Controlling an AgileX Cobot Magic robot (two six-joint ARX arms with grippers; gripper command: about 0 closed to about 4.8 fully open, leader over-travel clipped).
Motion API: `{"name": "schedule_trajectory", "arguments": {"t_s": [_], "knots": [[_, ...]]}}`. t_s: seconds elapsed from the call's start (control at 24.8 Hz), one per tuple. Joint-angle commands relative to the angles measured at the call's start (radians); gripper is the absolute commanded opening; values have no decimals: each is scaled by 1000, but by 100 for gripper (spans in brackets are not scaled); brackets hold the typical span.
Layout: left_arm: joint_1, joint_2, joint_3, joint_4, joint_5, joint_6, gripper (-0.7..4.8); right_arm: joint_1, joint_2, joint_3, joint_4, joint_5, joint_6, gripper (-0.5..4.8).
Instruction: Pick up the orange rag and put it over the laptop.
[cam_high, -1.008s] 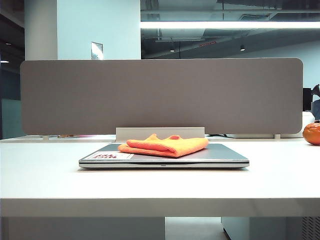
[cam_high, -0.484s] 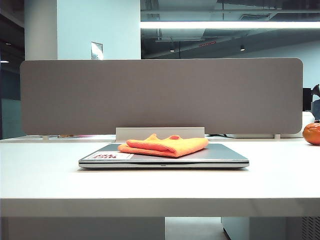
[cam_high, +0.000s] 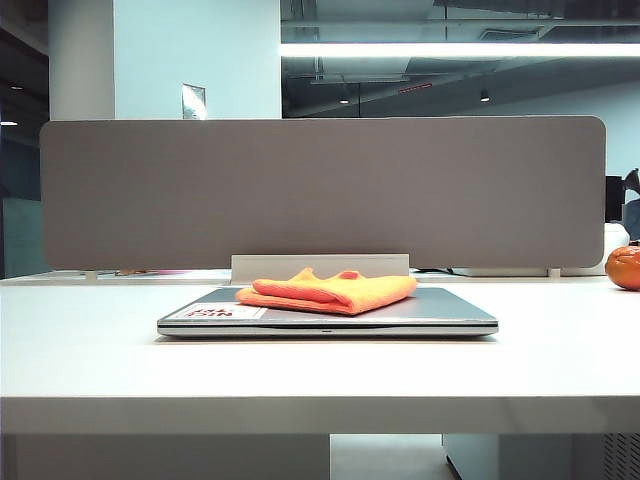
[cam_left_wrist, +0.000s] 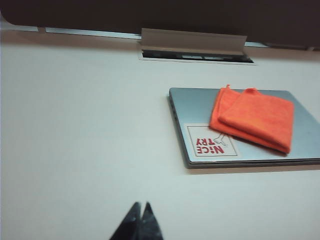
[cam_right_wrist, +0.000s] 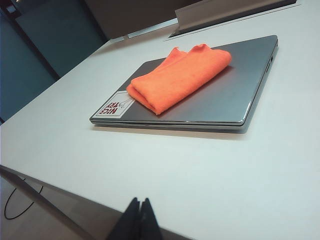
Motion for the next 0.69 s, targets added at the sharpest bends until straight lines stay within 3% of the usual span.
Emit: {"name": "schedule_trajectory", "arguments": {"t_s": [0.04, 0.12, 0.32, 0.48, 0.69], "knots": [[2, 0, -50, 30, -145, 31, -6, 1, -1, -3, 18, -1, -3, -5], [61, 0, -116, 69, -158, 15, -6, 1, -1, -3, 18, -1, -3, -5], [221, 0, -318, 325, 17, 1, -6, 1, -1, -3, 18, -1, -3, -5], [243, -5, -377, 330, 13, 1, -6, 1, -1, -3, 18, -1, -3, -5], [346, -5, -402, 333, 18, 4, -6, 1, -1, -3, 18, -1, -3, -5]]}}
